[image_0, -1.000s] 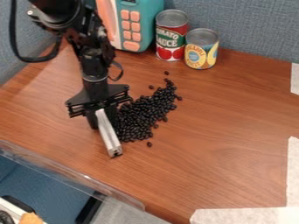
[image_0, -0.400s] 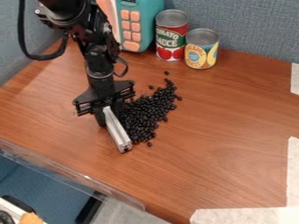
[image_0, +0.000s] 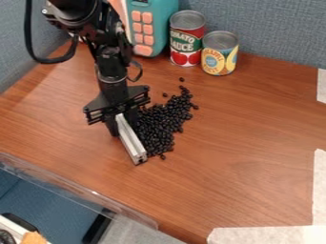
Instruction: Sweep into pile
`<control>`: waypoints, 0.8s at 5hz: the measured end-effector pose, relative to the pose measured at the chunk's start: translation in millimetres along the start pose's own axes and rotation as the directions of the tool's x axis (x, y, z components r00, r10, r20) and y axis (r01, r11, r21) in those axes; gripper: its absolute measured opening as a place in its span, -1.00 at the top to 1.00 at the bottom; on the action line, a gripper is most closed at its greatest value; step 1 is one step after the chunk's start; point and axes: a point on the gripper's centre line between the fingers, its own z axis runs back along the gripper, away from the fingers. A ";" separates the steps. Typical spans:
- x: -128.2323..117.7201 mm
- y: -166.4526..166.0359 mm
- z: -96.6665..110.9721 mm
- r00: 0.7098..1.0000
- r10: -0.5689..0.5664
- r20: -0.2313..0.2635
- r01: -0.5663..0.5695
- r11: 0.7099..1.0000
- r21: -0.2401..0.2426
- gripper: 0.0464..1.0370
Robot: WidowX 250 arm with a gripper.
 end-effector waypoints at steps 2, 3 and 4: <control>-1.8 7.9 31.8 0.995 -0.098 0.027 0.098 0.995 0.011 0.33; -8.0 2.4 38.0 0.985 -0.173 0.023 0.171 0.984 0.055 0.33; -16.2 -14.8 42.8 0.962 -0.273 0.029 0.271 0.961 0.054 0.33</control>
